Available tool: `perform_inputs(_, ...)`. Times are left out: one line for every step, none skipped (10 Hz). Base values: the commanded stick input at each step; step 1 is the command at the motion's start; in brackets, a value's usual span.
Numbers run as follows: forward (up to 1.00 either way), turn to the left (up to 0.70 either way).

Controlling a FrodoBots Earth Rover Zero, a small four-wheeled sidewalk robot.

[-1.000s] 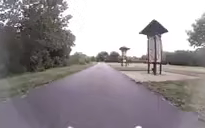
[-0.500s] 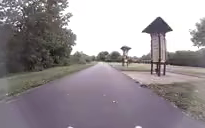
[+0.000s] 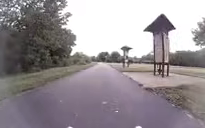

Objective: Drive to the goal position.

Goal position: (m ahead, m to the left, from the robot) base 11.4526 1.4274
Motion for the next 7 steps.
perform_inputs(0.7, 0.0)
perform_inputs(0.7, 0.0)
perform_inputs(0.7, 0.0)
perform_inputs(0.7, -0.09)
perform_inputs(0.7, -0.14)
perform_inputs(0.7, -0.14)
perform_inputs(0.7, -0.14)
